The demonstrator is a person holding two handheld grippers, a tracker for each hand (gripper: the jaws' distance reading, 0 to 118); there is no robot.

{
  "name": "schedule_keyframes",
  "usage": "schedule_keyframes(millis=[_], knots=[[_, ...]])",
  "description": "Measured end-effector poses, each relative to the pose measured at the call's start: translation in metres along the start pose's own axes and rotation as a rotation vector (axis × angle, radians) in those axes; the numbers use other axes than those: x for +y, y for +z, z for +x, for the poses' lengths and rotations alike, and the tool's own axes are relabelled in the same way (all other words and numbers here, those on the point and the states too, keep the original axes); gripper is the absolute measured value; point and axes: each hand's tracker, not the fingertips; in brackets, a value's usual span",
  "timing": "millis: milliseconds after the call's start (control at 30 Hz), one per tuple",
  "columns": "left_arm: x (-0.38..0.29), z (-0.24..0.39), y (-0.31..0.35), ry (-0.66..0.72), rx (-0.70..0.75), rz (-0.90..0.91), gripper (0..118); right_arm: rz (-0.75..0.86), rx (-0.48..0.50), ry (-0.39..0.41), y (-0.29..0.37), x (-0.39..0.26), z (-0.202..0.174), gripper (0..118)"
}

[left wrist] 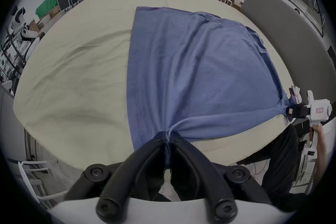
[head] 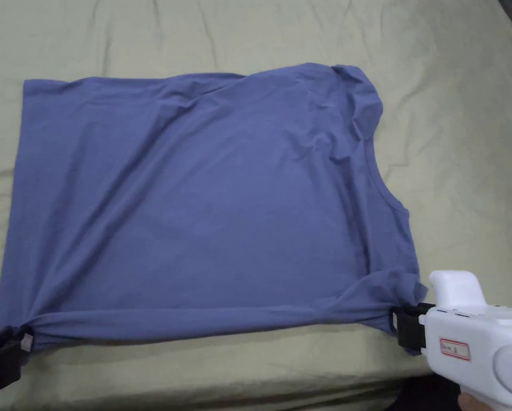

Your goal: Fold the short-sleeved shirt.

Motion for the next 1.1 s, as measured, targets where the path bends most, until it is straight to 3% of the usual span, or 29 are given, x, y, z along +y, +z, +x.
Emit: schedule_keyframes(millis=[67, 133, 300, 500, 667, 900, 933, 967, 1000, 1033, 1100], knots=[[0.005, 0.001, 0.004, -0.008, 0.005, 0.005, 1, 0.043, 0.0, 0.026, 0.022, 0.007, -0.009, 14], [0.015, 0.011, 0.015, -0.015, 0.009, 0.016, 1, 0.105, 0.023, -0.011, 0.041, 0.016, -0.013, 14], [0.065, 0.001, 0.024, 0.012, -0.029, 0.06, 1, 0.195, 0.075, -0.012, 0.066, 0.067, -0.014, 14], [0.142, -0.01, -0.016, -0.008, -0.019, 0.066, 1, 0.179, 0.085, 0.032, 0.016, 0.152, -0.017, 14], [0.186, -0.012, -0.071, -0.039, 0.029, 0.025, 1, 0.094, 0.028, 0.045, -0.049, 0.204, -0.02, 14], [0.199, -0.024, -0.109, 0.013, -0.002, -0.092, 2, 0.025, 0.002, 0.063, -0.095, 0.221, -0.023, 14], [0.199, -0.027, -0.11, 0.057, -0.019, -0.08, 9, 0.029, 0.007, 0.062, -0.094, 0.221, -0.022, 14], [0.197, -0.033, -0.109, 0.1, -0.025, -0.071, 44, 0.04, 0.015, 0.056, -0.093, 0.22, -0.021, 37], [0.196, -0.037, -0.109, 0.131, -0.027, -0.067, 76, 0.044, 0.025, 0.035, -0.089, 0.218, -0.022, 80], [0.194, -0.044, -0.108, 0.16, -0.042, -0.065, 85, 0.03, 0.056, 0.016, -0.088, 0.216, -0.022, 116], [0.191, -0.055, -0.1, 0.218, -0.09, -0.04, 85, 0.047, 0.106, 0.003, -0.079, 0.211, -0.024, 117]])
